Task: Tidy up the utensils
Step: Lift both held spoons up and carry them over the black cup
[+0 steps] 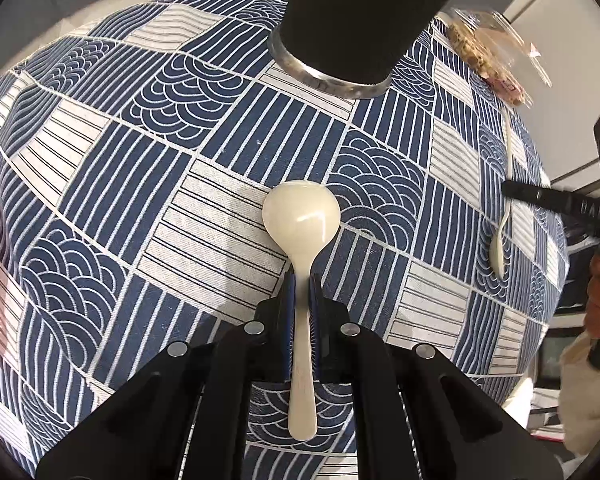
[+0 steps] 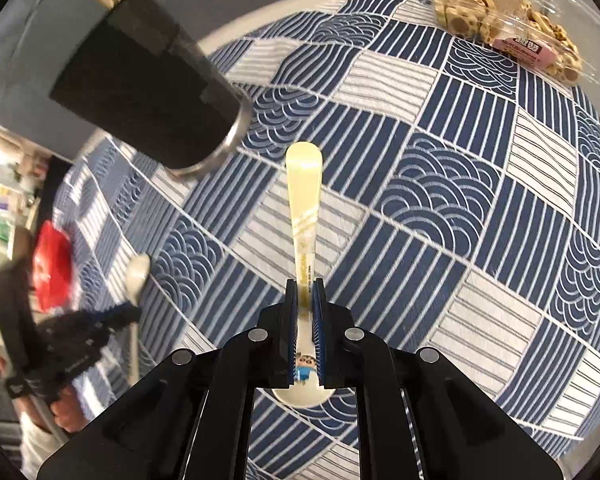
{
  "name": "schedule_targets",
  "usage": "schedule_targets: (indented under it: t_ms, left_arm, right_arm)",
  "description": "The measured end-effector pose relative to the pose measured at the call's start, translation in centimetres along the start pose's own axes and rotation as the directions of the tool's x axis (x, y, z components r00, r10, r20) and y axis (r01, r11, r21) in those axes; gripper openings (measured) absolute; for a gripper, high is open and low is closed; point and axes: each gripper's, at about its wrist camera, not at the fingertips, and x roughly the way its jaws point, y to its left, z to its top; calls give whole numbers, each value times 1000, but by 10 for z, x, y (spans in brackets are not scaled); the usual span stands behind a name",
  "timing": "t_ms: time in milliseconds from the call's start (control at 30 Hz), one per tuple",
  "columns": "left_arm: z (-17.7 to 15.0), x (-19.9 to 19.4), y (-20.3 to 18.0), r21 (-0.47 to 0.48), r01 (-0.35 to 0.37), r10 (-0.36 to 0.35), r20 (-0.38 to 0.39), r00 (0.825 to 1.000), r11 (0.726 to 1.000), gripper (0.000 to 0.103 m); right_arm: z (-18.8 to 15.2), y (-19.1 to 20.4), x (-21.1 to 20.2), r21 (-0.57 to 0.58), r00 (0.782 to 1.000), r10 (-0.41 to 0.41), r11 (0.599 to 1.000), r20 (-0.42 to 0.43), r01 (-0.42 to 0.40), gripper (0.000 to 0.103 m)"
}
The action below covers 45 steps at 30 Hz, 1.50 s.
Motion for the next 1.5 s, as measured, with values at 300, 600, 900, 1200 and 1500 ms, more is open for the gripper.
schedule_targets:
  t_ms: [300,600,900,1200,1500]
  left_arm:
    - [-4,-1,-2,-118,-24,24,-3,1000,993,7]
    - [-6,-17,-18,-239,-69,80,39,996,969,7]
    - [-4,-48,-48,-303,-49,101,159,982,952,7]
    - [18,-83,-72,-305,-53,135,255,957,951,7]
    - [53,-127,-81,-310,-55,166,346,924,949,7]
  right_arm:
    - [22,1,2,-122,1000,-13,992,2,13,7]
    - [57,-13,-28,-166,996,83,983,13,-79,7]
    - [89,6,-79,-288,983,144,952,117,-105,7]
    - [105,35,-138,-427,958,149,904,246,-31,7]
    - [124,45,-174,-446,935,208,893,287,-62,7]
